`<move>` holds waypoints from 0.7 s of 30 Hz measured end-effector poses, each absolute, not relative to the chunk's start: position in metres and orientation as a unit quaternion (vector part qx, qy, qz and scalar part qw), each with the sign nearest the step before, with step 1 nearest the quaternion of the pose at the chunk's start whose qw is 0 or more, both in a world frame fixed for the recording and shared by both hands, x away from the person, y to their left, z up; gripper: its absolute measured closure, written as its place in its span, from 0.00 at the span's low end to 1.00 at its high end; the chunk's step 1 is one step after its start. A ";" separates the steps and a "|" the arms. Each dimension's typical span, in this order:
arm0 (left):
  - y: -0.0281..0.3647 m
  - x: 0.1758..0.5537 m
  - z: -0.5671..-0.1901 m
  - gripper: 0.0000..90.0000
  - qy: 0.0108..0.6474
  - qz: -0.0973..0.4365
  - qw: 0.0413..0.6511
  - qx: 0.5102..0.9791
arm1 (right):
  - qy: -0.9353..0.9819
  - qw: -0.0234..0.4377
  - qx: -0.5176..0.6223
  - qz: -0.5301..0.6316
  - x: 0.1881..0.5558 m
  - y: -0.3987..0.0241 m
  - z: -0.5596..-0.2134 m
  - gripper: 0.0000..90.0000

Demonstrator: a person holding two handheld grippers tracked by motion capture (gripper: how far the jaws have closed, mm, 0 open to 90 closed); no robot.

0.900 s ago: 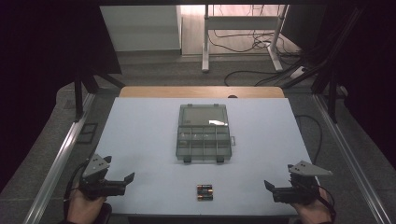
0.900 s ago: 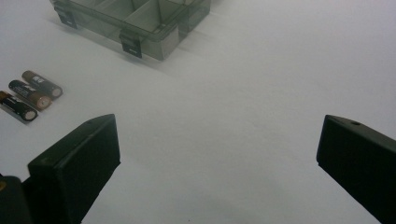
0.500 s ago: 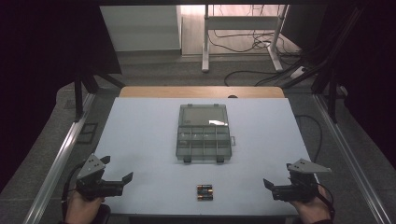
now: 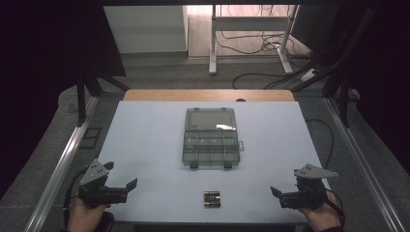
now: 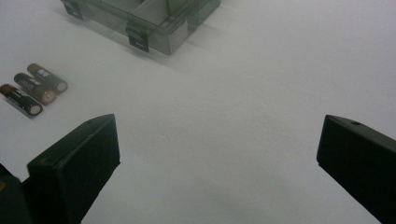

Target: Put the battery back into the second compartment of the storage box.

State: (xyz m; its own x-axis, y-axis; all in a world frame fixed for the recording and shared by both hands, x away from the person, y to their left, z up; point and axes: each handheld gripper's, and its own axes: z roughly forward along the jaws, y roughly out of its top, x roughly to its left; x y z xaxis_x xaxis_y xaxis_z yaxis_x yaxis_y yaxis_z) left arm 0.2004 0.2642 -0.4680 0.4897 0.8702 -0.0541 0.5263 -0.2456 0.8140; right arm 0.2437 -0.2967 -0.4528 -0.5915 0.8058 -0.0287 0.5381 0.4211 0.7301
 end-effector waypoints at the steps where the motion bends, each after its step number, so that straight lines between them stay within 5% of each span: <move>1: 0.264 0.201 -0.468 0.00 0.459 0.210 0.408 0.761 | 0.822 0.191 0.408 0.348 0.244 -0.296 -0.453 0.00; 21: 0.263 0.201 -0.468 0.00 0.457 0.208 0.405 0.764 | 0.842 0.164 0.382 0.345 0.255 -0.266 -0.452 0.00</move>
State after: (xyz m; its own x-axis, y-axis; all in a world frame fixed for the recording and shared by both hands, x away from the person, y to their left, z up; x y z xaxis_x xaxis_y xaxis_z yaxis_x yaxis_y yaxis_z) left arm 0.2013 0.2634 -0.4684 0.4965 0.8664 -0.0532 0.5298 -0.2538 0.8092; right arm 0.2550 -0.2656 -0.4522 -0.6550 0.7555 -0.0132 0.5292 0.4711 0.7057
